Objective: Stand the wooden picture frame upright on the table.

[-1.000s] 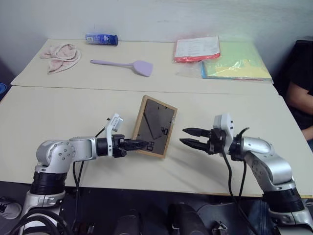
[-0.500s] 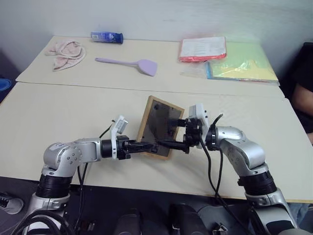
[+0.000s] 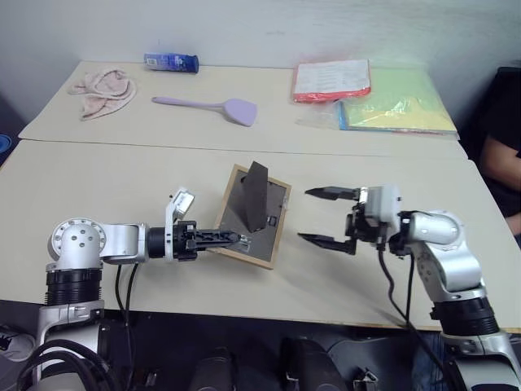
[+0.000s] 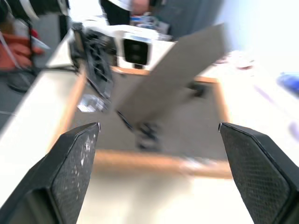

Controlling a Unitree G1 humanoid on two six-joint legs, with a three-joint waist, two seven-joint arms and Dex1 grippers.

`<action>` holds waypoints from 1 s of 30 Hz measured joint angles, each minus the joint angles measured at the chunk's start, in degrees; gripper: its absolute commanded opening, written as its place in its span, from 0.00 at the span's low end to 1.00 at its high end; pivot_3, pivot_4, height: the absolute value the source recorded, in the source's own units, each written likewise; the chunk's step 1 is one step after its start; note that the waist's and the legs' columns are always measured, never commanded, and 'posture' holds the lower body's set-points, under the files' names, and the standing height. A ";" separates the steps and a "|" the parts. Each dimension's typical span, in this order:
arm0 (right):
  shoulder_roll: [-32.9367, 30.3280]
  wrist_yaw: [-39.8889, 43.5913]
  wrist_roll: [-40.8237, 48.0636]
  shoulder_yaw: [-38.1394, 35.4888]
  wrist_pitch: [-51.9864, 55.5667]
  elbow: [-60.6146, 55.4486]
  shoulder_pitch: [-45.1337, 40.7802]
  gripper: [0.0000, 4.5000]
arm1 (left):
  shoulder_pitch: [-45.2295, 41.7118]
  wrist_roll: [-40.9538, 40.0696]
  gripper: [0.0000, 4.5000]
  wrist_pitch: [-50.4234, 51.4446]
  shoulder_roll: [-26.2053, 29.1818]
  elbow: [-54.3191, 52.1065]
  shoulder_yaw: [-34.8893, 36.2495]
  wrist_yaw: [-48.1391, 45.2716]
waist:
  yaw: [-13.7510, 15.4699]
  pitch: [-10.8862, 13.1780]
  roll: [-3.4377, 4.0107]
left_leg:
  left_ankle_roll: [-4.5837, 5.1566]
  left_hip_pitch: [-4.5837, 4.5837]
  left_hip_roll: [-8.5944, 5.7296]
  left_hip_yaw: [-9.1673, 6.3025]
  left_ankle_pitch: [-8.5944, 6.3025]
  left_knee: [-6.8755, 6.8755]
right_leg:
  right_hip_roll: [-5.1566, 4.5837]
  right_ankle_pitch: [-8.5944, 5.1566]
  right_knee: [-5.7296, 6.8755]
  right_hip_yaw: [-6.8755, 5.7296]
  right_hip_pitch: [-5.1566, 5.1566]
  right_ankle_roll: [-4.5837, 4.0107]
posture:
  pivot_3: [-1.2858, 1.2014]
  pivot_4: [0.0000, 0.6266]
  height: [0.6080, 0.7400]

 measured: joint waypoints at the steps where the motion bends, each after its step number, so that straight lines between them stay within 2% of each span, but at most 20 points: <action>1: -0.75 1.26 -0.87 -0.37 -3.71 0.48 0.01 0.93 | -0.06 -2.58 0.28 0.01 0.76 1.26 -0.66 1.07 | 0.01 0.00 0.00 | 0.00 0.00 0.00 -0.01 0.00 0.00 | 0.00 0.00 -0.02 -0.01 0.00 0.00 | 0.52 0.24 1.00; 6: -0.12 2.43 -11.11 2.54 -24.40 7.52 -1.36 0.93 | -2.37 -13.41 0.28 0.03 2.49 6.47 -4.31 6.36 | -0.19 0.01 -0.01 | -0.03 0.04 -0.01 0.02 0.01 0.02 | -0.01 0.00 -0.05 0.01 0.01 0.00 | 0.52 0.24 1.00; 10: 5.09 -3.75 -21.21 6.82 -40.14 14.96 -4.75 0.93 | -3.80 -25.25 0.28 -2.34 3.77 8.17 -9.20 12.59 | -0.97 0.01 -0.01 | -0.10 0.06 0.03 0.02 0.06 0.02 | 0.01 0.00 0.06 0.03 -0.01 0.00 | 0.52 0.24 1.00; 13: 7.60 -10.44 -28.31 8.23 -48.03 20.31 -7.27 0.93 | -3.49 -30.74 0.28 -4.26 5.03 8.14 -12.70 14.46 | -0.98 0.01 0.00 | -0.12 0.07 0.02 0.01 0.07 0.04 | 0.01 -0.01 0.05 0.02 -0.01 -0.02 | 0.52 0.24 1.00; 16: 8.73 -16.30 -33.47 8.81 -52.26 24.05 -8.21 0.79 | -3.27 -31.64 0.28 -4.82 6.00 7.85 -13.69 14.45 | -0.84 0.01 0.00 | -0.11 0.06 0.01 0.01 0.07 0.05 | 0.01 -0.01 0.05 0.01 0.00 -0.02 | 0.52 0.24 1.00; 20: 8.55 -22.79 -38.47 9.15 -56.88 26.58 -9.06 0.49 | -2.21 -31.97 0.28 -5.34 6.69 6.71 -13.90 13.52 | -0.74 0.01 0.00 | -0.10 0.05 -0.02 0.00 0.08 0.06 | 0.00 -0.01 0.03 0.02 0.01 -0.02 | 0.52 0.24 1.00; 22: 7.88 -25.50 -41.03 9.47 -59.47 27.29 -9.61 0.45 | -0.72 -32.28 0.28 -5.95 6.98 5.75 -13.93 12.51 | -0.78 0.01 0.00 | -0.10 0.06 0.01 0.00 0.08 0.05 | 0.02 -0.02 0.03 0.02 0.02 -0.03 | 0.52 0.24 1.00; 24: 7.60 -28.28 -42.71 10.02 -61.03 28.78 -10.02 0.44 | 0.54 -32.24 0.45 -7.04 7.41 3.73 -13.77 12.01 | -0.80 0.01 0.00 | -0.10 0.06 0.01 0.00 0.08 0.05 | 0.02 -0.02 0.01 0.02 0.01 -0.04 | 0.52 0.24 1.00; 28: 7.57 -32.86 -43.90 10.87 -60.75 32.68 -10.39 0.28 | 2.27 -32.43 0.73 -9.31 8.20 -2.79 -11.34 9.40 | -0.88 0.02 0.01 | -0.11 0.05 0.04 0.01 0.09 0.05 | 0.04 -0.03 0.01 0.02 0.01 -0.05 | 0.52 0.24 1.00; 30: 6.90 -34.17 -43.86 10.90 -59.97 33.81 -10.51 0.28 | 3.95 -32.71 0.87 -10.36 9.92 -4.81 -9.09 8.72 | -1.01 0.03 0.04 | -0.11 0.06 0.03 0.02 0.09 0.05 | 0.04 -0.03 0.01 0.04 0.00 -0.05 | 0.52 0.24 1.00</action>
